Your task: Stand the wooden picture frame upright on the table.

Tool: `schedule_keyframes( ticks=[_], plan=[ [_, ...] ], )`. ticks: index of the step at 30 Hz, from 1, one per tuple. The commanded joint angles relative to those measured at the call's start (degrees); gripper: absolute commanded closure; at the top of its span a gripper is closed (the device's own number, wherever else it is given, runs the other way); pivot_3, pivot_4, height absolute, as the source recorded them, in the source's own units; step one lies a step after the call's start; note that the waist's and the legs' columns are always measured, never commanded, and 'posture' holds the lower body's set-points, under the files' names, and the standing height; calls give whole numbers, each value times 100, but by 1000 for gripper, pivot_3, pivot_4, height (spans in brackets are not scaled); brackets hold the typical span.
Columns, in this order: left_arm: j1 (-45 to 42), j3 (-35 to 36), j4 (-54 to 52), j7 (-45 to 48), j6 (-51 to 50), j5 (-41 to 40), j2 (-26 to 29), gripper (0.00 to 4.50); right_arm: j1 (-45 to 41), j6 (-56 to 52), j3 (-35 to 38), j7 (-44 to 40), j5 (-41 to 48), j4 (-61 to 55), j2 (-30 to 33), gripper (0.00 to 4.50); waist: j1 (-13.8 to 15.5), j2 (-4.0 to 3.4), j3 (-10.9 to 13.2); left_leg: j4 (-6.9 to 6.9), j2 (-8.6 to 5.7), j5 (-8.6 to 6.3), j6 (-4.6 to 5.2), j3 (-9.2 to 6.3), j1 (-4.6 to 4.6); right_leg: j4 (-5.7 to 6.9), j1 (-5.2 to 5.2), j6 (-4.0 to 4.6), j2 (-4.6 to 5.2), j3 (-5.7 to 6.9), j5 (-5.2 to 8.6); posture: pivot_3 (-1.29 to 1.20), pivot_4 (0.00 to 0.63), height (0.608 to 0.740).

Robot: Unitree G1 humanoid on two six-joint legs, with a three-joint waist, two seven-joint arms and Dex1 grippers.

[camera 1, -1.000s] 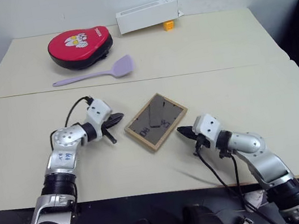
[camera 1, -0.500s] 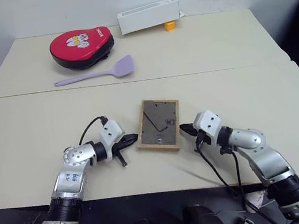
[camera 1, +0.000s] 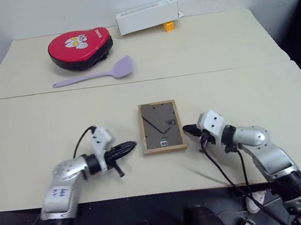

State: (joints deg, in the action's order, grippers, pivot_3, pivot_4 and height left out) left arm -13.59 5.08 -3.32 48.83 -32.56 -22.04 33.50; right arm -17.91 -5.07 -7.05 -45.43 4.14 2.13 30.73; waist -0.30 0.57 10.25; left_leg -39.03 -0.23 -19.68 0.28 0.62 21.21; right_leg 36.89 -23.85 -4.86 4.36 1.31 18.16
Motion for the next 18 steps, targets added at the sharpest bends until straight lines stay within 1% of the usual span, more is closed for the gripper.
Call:
schedule_keyframes(
  ticks=[1, 4, 5, 7, 9, 11, 12, 13, 15, 18],
  plan=[
    [-386, 262, 123, 206, -1455, -759, 295, 3526, 16, 137, 188, -240, 208, -155, 167, 4500, 18, 0, 0, 0, 0, 0, 0, 0, 0, 0, 2, 0, 1, 0, 0, 0, 150, 740],
    [-985, 440, 328, 63, -3083, -1495, 220, 2629, 43, 189, 137, -358, 198, -154, 204, 4500, 49, 0, 0, -4, -5, -2, 6, -19, 0, 1, 17, -1, 5, 6, 0, 0, 150, 740],
    [-1189, 452, 410, -2, -3618, -1652, 200, 2366, 49, 228, 101, -398, 180, -158, 209, 4500, 48, 0, 0, -5, -7, -2, 8, -22, 1, 3, 19, -1, 7, 6, -1, 0, 150, 740],
    [-1576, 440, 637, -136, -4676, -1881, 136, 1692, 54, 257, 29, -431, 127, -216, 205, 4500, 21, 0, 0, -5, -9, -3, 10, -23, 4, 5, 19, -5, 5, 5, -3, 0, 150, 740],
    [-2000, 540, 940, -366, -5434, -1988, -170, 1054, 12, 198, -32, -403, 78, -289, 152, 4500, 13, 0, 0, -5, -10, -3, 9, -22, 4, 7, 18, -6, 1, 5, -3, 0, 150, 740],
    [-2377, 744, 1275, -653, -5774, -1940, -575, 480, -51, 181, -133, -415, 6, -286, 112, 4500, 9, 0, 0, -6, -10, -2, 7, -21, 3, 12, 17, -6, -3, 5, -3, 0, 150, 740],
    [-2556, 870, 1508, -939, -5861, -1779, -840, 170, -76, 205, -184, -416, -43, -259, 101, 4500, 3, 1, 0, -7, -9, -1, 6, -20, 2, 14, 18, -6, -4, 4, -3, 0, 150, 740],
    [-2655, 940, 1641, -1108, -5871, -1691, -1011, 52, -93, 222, -218, -413, -71, -237, 92, 4500, 5, 0, 0, -8, -9, 0, 3, -19, 2, 13, 17, -7, -6, 4, -3, 0, 150, 740],
    [-2764, 973, 1795, -1342, -5925, -1617, -1199, 52, -123, 215, -247, -393, -97, -217, 73, 4500, -2, 0, 0, -8, -8, 1, 1, -18, 1, 16, 15, -7, -9, 3, -3, 0, 150, 740],
    [-2775, 776, 1768, -1493, -5994, -1618, -1280, 52, -150, 191, -256, -386, -118, -213, 51, 4500, 6, 0, 0, -8, -7, 3, -5, -17, -1, 16, 14, -7, -9, 1, -3, 0, 150, 740]
  ],
)
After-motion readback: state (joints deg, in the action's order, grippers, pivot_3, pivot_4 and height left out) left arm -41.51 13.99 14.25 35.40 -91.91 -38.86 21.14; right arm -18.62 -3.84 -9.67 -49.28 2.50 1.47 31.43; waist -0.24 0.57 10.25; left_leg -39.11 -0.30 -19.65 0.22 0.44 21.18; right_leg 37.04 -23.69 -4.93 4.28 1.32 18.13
